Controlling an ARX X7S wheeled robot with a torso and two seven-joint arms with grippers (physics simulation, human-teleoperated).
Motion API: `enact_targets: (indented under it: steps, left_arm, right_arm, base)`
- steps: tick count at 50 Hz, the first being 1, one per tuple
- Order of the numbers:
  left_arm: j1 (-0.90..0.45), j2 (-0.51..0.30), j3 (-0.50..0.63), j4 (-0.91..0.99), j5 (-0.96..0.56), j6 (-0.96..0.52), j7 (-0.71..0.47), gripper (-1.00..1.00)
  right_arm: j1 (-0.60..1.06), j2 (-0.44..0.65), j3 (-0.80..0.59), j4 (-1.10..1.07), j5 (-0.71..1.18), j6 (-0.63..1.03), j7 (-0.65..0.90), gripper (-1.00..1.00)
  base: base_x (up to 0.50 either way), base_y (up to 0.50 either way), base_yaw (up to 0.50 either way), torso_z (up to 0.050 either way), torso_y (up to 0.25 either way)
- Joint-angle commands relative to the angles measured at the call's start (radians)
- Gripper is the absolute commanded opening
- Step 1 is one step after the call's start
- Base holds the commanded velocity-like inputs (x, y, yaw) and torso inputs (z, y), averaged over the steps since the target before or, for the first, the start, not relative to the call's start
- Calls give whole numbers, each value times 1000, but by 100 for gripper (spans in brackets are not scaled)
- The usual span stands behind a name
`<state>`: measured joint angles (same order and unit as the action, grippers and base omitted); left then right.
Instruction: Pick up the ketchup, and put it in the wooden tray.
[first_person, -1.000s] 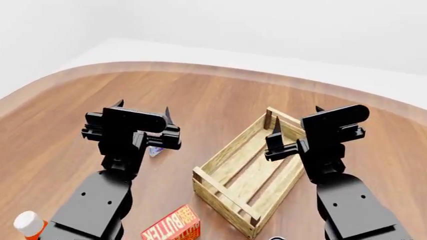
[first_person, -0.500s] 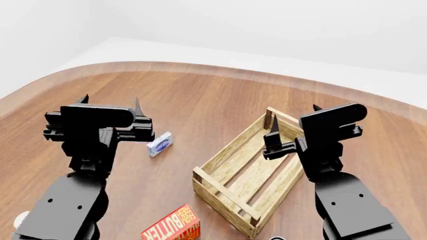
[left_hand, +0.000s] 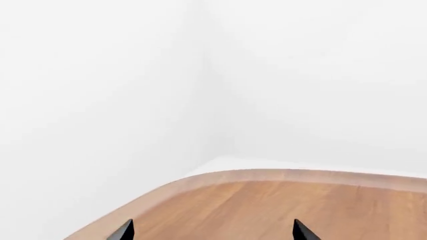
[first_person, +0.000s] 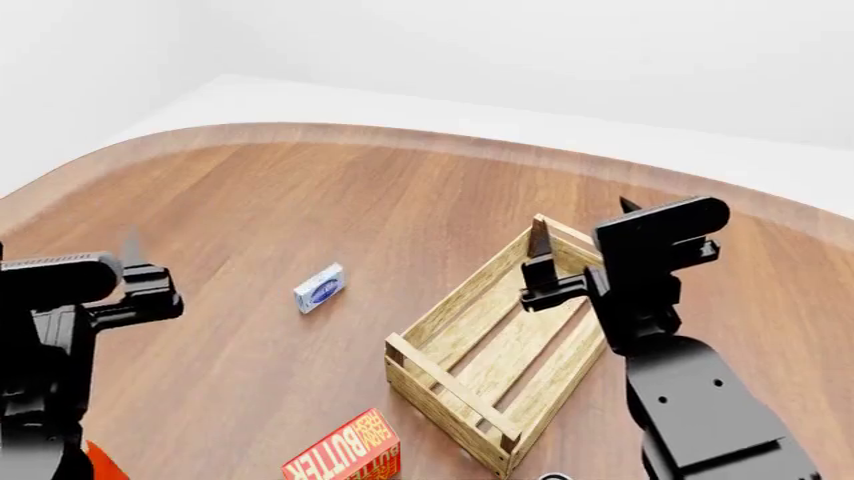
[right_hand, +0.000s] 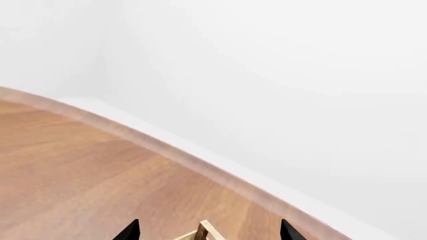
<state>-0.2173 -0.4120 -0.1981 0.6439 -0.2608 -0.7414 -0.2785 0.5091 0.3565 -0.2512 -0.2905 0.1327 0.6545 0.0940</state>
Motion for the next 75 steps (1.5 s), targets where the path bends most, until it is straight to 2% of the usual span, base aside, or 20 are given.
enact_targets:
  steps: [1, 15, 26, 42, 75]
  left_arm:
    - [180, -13, -146, 26, -7, 68, 17, 100]
    - [375, 22, -208, -9, 25, 216, 46, 100]
    - [448, 47, -195, -74, 43, 309, 72, 100]
    - [466, 63, -154, -184, 76, 398, 85, 100]
    - [484, 74, -144, -269, 77, 417, 80, 100]
  right_arm:
    - [25, -12, -30, -9, -12, 9, 6, 100]
    - [27, -9, -48, -59, -13, 37, 10, 100]
    - [12, 0, -52, -98, -14, 63, 18, 100]
    - [16, 0, -65, -84, -23, 62, 29, 100]
    - [17, 3, -80, -88, -23, 73, 40, 100]
  base:
    - [0, 0, 0, 0, 0]
    - [0, 0, 0, 0, 0]
    - [0, 0, 0, 0, 0]
    - [0, 0, 0, 0, 0]
    - [0, 0, 0, 0, 0]
